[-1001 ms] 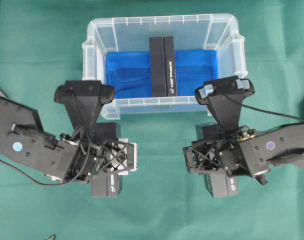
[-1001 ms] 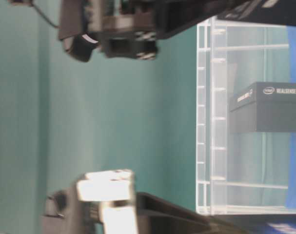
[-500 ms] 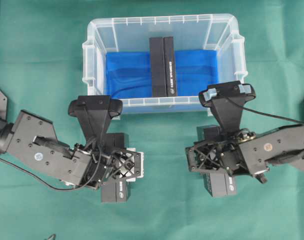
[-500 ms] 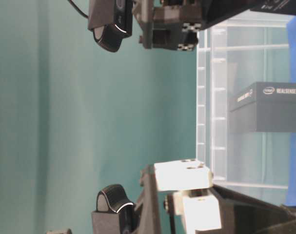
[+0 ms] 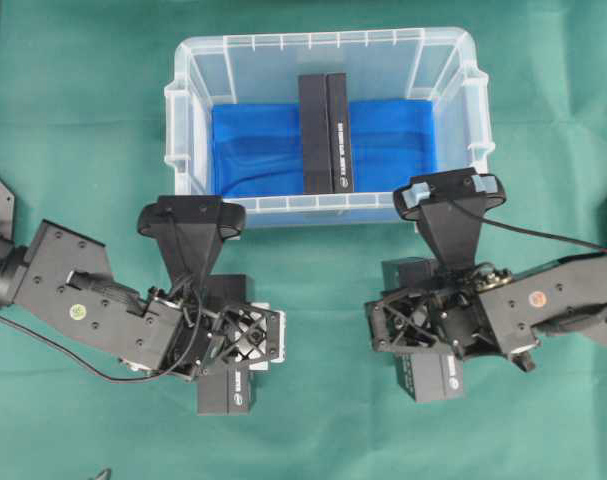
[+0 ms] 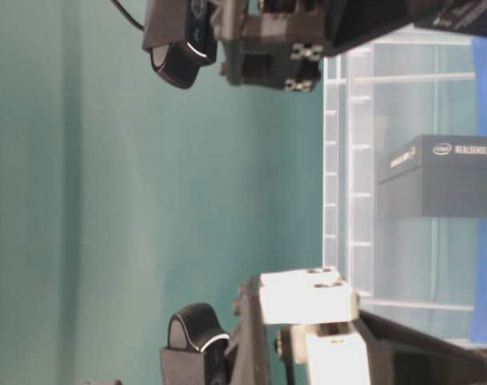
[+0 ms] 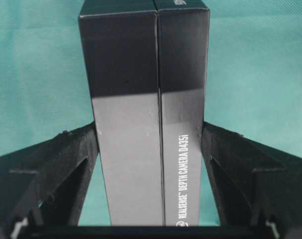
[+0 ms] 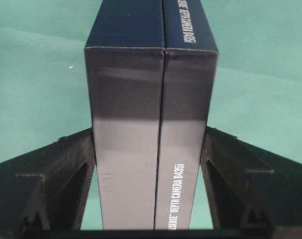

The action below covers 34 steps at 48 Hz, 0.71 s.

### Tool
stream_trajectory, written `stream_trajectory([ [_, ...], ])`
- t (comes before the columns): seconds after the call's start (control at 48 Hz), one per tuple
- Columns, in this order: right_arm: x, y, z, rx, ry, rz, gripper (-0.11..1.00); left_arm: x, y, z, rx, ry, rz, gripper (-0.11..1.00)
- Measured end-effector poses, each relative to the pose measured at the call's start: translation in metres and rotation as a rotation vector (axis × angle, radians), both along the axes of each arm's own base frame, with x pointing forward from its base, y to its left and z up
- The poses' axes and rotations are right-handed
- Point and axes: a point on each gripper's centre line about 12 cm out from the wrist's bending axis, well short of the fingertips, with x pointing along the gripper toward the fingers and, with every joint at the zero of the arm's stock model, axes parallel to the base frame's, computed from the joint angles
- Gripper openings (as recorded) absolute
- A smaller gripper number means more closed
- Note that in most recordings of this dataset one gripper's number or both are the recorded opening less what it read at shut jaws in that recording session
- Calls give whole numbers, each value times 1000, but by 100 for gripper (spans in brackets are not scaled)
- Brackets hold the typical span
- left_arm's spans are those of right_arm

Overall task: Take the box out of the case with both arms.
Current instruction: 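Lower both held boxes onto the green cloth in front of the bin, then open both grippers to release the boxes upright on the cloth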

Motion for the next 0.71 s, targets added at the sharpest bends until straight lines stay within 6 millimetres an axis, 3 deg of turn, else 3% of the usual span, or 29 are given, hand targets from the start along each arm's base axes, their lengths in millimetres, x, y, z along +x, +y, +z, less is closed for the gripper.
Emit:
stream_trajectory([
  [0.479,0,0,0,1,-1,0,66,7,6,1,13,-36,-139,64],
  [0.563,0,0,0,-1,-2,2,78,6,4,0,12,-34,-136,64],
  [0.625,0,0,0,-2,1,2,91,5,2,1,9,-31,-122,78],
  [0.709,-2,-1,0,-10,17,0,95,4,1,1,-1,-23,-80,90],
])
